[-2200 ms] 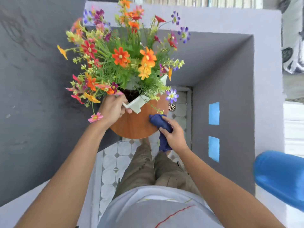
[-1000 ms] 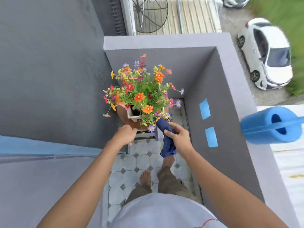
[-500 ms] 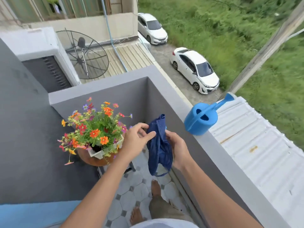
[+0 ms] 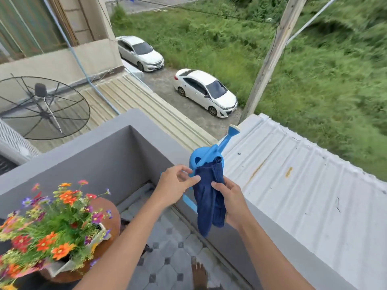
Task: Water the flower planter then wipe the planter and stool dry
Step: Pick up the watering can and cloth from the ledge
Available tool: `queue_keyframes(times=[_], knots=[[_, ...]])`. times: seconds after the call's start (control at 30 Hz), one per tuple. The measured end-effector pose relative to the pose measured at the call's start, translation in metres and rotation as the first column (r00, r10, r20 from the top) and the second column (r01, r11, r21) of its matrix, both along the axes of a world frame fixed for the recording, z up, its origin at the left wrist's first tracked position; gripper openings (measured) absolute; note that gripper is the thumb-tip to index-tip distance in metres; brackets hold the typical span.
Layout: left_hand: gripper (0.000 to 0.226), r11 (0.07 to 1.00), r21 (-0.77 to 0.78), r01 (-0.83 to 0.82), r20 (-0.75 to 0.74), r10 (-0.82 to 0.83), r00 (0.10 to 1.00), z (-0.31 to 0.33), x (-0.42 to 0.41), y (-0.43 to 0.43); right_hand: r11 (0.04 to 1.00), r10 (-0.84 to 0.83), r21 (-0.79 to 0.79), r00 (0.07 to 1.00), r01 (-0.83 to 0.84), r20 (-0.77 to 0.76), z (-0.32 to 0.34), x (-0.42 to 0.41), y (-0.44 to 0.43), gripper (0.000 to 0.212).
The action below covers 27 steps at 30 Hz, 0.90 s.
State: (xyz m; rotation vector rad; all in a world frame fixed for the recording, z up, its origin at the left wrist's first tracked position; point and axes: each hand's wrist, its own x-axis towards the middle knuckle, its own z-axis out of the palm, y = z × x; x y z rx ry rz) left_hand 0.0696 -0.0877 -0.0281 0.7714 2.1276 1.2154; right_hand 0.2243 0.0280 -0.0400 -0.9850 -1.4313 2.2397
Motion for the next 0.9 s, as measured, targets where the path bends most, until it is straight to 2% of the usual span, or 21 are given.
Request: queue_keyframes(times=[0.2, 0.4, 0.53, 0.57, 0.67, 0.77, 0.83, 0.9], knots=[[0.046, 0.994, -0.093, -0.059, -0.267, 0.033, 0.963, -0.016, -0.005, 0.077, 0.988, -0.15, 0.036, 0.988, 0.148, 0.049, 0.003, 0.011, 0.052, 0.023], [0.053, 0.979, -0.205, -0.005, -0.205, -0.038, 0.978, -0.031, -0.014, 0.127, 0.982, -0.183, 0.079, 0.975, 0.174, 0.128, 0.001, 0.007, 0.086, 0.02], [0.037, 0.962, -0.272, -0.013, -0.47, -0.121, 0.874, -0.03, -0.018, 0.148, 0.98, -0.194, 0.082, 0.966, 0.183, 0.171, -0.005, 0.003, 0.101, 0.018], [0.034, 0.958, -0.288, -0.006, -0.483, -0.139, 0.865, -0.03, -0.022, 0.15, 0.981, -0.189, 0.082, 0.966, 0.176, 0.177, -0.006, 0.002, 0.105, 0.018], [0.036, 0.925, -0.38, 0.033, -0.405, -0.198, 0.892, -0.025, -0.03, 0.148, 0.984, -0.171, 0.084, 0.966, 0.157, 0.194, -0.008, 0.0, 0.112, 0.018], [0.041, 0.896, -0.438, -0.069, -0.514, -0.187, 0.837, -0.016, -0.026, 0.146, 0.986, -0.16, 0.078, 0.966, 0.147, 0.204, -0.01, -0.001, 0.118, 0.018], [0.035, 0.918, -0.373, -0.136, -0.508, -0.079, 0.858, -0.007, -0.015, 0.145, 0.985, -0.165, 0.076, 0.966, 0.153, 0.2, -0.011, -0.002, 0.12, 0.018], [0.031, 0.953, -0.239, -0.184, -0.312, 0.104, 0.944, -0.001, 0.001, 0.144, 0.981, -0.189, 0.088, 0.96, 0.174, 0.206, -0.011, -0.001, 0.123, 0.018]])
